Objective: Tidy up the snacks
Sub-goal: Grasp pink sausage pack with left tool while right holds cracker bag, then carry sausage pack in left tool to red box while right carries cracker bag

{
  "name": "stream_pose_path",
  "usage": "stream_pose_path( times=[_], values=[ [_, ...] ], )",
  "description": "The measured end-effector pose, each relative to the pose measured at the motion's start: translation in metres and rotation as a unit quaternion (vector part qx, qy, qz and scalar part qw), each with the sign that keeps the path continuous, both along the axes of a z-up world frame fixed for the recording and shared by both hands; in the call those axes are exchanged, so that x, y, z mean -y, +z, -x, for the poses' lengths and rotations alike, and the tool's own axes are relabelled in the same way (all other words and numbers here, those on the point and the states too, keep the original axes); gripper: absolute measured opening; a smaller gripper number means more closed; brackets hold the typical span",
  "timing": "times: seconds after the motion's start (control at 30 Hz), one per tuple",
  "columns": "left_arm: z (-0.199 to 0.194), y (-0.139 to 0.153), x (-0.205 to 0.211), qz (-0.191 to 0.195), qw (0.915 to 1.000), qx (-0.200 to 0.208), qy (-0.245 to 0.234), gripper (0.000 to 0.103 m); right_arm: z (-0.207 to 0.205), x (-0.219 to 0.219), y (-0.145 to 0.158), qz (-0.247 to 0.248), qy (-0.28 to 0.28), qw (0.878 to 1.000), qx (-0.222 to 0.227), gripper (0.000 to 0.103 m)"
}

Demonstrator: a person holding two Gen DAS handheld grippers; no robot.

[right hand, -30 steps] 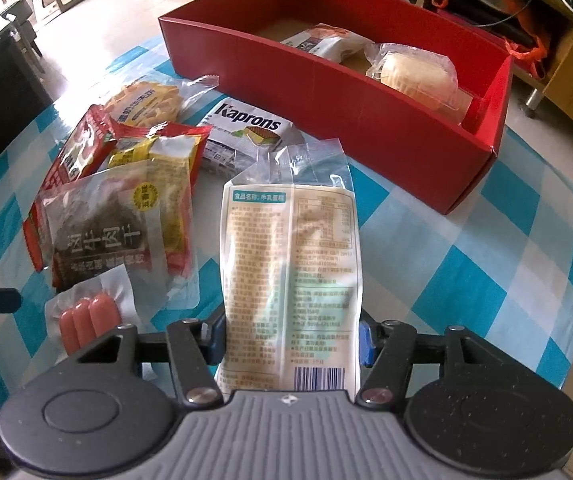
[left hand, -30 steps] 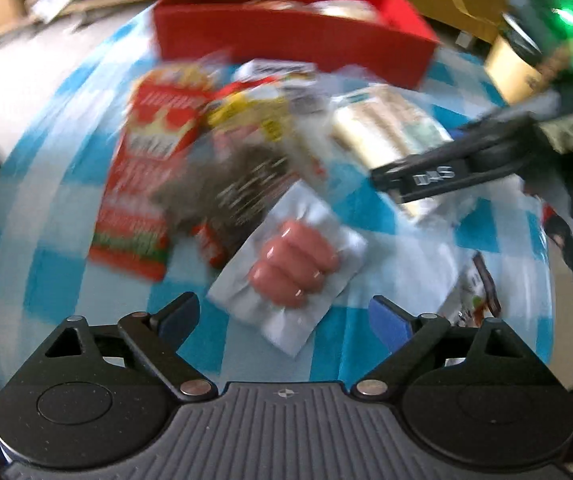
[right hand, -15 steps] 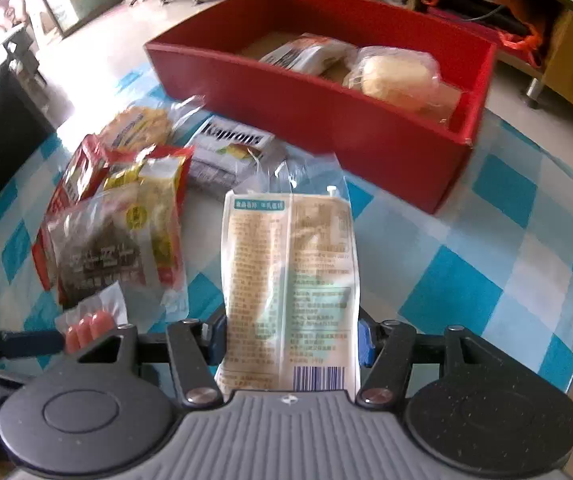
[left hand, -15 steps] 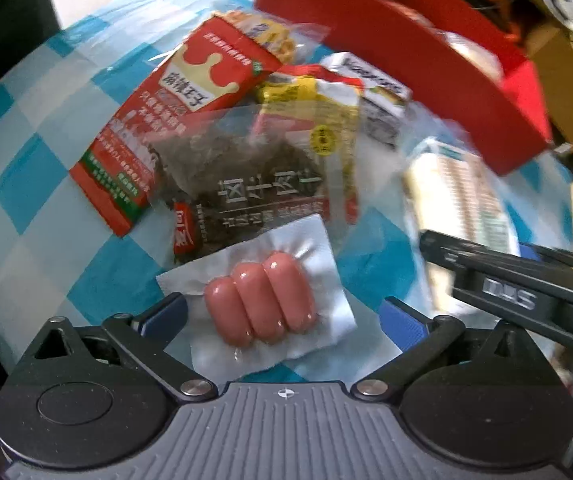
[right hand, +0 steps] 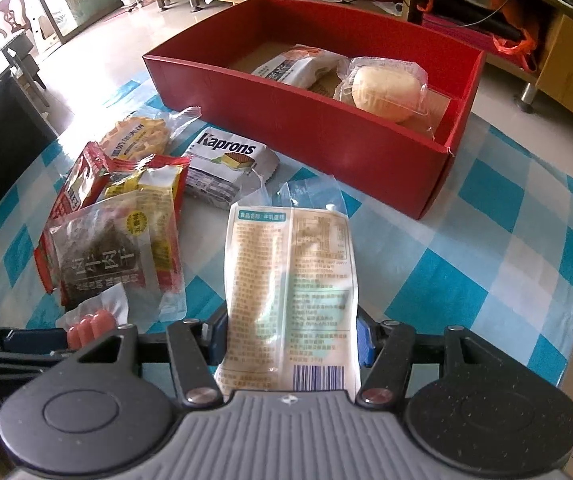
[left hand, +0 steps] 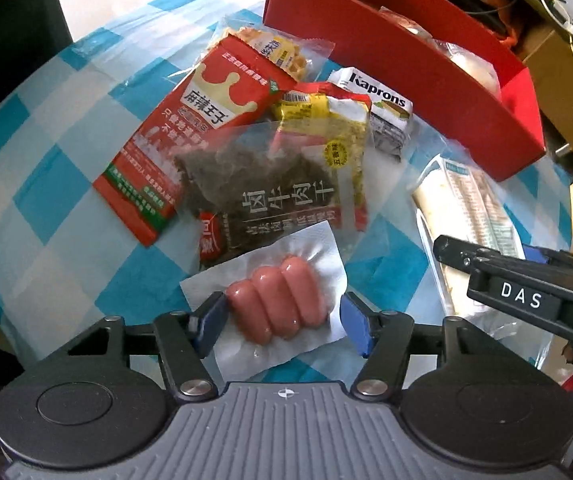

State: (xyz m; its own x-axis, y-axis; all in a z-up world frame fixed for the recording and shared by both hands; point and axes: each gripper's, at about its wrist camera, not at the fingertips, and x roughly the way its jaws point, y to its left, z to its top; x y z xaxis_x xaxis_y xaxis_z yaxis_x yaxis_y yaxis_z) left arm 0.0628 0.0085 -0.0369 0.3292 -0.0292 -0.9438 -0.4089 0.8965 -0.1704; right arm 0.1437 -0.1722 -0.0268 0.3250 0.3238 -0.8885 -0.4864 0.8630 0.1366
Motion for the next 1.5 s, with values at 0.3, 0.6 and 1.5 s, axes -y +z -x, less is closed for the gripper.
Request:
stream_pose_path(
  times=[0.3,0.6,1.5],
  values=[
    [-0.007,-0.005,0.012,-0.013,0.9997,0.0,0.021,0.093,-0.001,-0.003,-0.007,0.01,0.0,1.0,-0.005,0.058],
    [-0.009,-0.013,0.018,-0.073,0.9968,-0.03,0.015,0.095,-0.006,-0.001,-0.007,0.002,0.002,1.0,-0.009,0.057],
    [0.001,0.019,0.005,-0.029,0.9955,0.036,-0.083,0.053,-0.005,0.002,0.016,-0.025,-0.015,1.0,0.001,0.056]
  ],
)
